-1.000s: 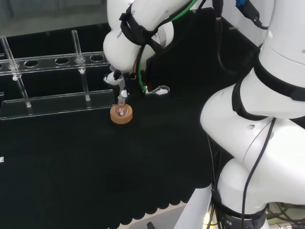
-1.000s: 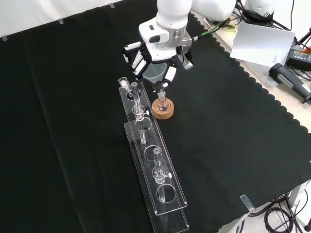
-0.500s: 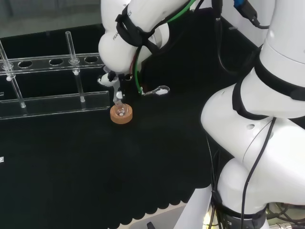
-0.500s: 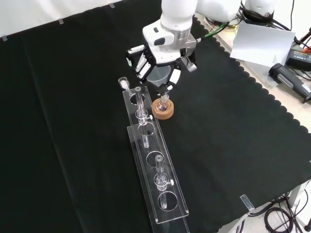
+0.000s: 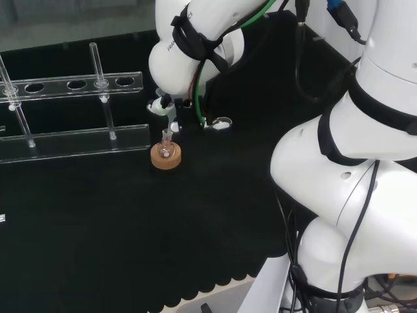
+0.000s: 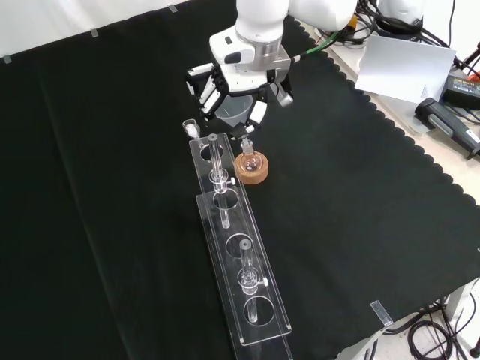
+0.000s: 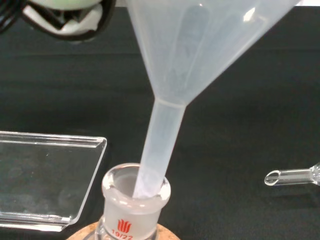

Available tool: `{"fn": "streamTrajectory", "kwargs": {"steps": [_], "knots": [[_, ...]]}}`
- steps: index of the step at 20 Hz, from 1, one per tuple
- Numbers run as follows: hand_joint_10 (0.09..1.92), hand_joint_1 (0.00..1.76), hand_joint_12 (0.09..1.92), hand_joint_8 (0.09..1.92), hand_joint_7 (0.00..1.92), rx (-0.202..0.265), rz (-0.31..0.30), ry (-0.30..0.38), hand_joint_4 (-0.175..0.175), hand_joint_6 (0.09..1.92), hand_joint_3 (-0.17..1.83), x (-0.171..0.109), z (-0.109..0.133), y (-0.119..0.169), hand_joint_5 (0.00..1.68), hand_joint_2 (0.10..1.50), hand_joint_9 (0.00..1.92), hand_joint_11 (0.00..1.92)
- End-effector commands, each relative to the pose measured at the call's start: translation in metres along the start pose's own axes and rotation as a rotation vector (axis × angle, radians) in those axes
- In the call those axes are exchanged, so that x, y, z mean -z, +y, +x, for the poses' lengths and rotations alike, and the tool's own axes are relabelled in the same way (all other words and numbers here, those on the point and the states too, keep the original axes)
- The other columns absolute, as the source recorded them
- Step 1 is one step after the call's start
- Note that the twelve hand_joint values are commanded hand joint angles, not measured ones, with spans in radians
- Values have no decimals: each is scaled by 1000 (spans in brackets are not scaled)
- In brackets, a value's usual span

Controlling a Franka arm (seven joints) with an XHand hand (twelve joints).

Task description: Place the funnel on the round-bottom flask.

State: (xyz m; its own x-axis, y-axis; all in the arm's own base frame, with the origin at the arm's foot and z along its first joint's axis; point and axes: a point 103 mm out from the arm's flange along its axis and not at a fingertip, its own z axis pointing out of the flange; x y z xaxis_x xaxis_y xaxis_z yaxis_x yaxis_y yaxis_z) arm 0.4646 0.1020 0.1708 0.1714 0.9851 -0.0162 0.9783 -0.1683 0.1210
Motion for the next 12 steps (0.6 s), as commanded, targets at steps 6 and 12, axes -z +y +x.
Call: {"fn": "streamTrajectory", "kwargs": {"steps": [6,12], "knots": [[259,1061,1583,896,1332,18,13,13,175,998,671,-7,5,-1,1079,734,1264,154],[258,1062,1583,895,1334,15,22,20,175,998,676,-13,8,-5,1080,731,1265,155]]}}
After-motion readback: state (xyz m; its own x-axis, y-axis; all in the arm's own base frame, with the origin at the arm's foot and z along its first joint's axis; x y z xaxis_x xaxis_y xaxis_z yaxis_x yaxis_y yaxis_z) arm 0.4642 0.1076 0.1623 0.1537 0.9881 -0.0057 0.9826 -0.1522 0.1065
